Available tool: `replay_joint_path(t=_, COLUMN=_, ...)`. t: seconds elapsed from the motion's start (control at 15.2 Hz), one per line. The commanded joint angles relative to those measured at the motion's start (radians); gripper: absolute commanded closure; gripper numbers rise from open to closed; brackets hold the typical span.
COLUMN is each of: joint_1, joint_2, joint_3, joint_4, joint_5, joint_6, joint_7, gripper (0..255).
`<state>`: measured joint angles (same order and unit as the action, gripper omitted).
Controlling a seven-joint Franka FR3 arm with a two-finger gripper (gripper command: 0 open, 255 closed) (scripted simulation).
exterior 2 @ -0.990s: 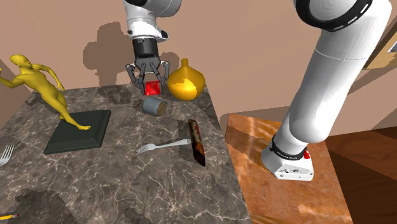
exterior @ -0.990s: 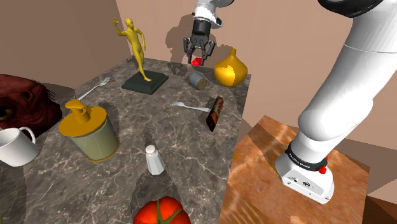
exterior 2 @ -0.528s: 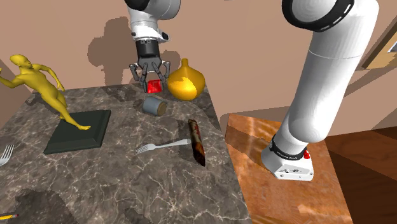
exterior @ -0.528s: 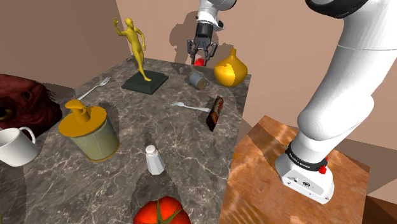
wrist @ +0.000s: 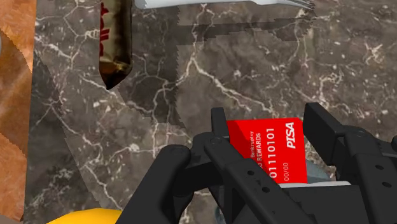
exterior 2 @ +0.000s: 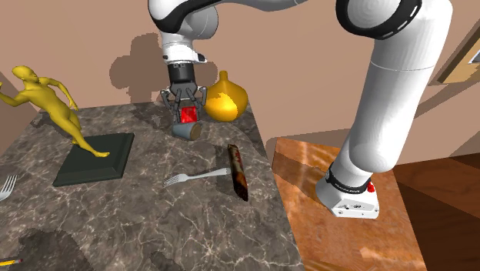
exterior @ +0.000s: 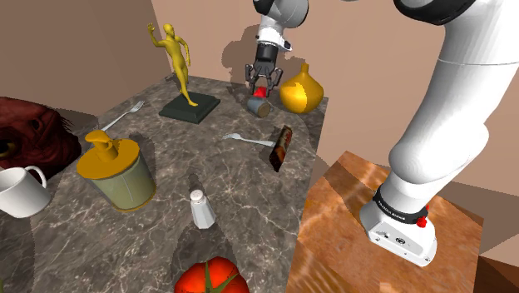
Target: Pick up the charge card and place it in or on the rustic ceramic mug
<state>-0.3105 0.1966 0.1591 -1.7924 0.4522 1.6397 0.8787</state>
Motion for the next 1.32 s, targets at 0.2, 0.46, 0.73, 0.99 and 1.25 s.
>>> replay_joint_path(t=0.2, joint_1=0.002, joint_2=0.01, joint_3=0.001, joint_4=-0.028, joint_5=0.001, joint_6=0.036, joint_7=-0.014, gripper=255)
replay_joint_path(t=0.46, joint_1=0.002, joint_2=0.01, joint_3=0.001, joint_4=-0.028, joint_5=0.001, joint_6=0.036, joint_7=-0.014, gripper=255)
replay_joint_path(t=0.73, joint_1=0.002, joint_2=0.01, joint_3=0.001, joint_4=-0.028, joint_5=0.001, joint_6=0.036, joint_7=-0.014, gripper=0)
replay_joint_path(t=0.99, joint_1=0.002, joint_2=0.01, joint_3=0.001, joint_4=-0.028, joint_5=0.001, joint_6=0.036, joint_7=-0.014, gripper=0)
replay_joint_path(t=1.25, joint_1=-0.023, joint_2=0.034, joint_3=-0.016, joint_4=0.112, joint_5=-0.016, joint_6=-0.087, joint_7=0.001, gripper=0)
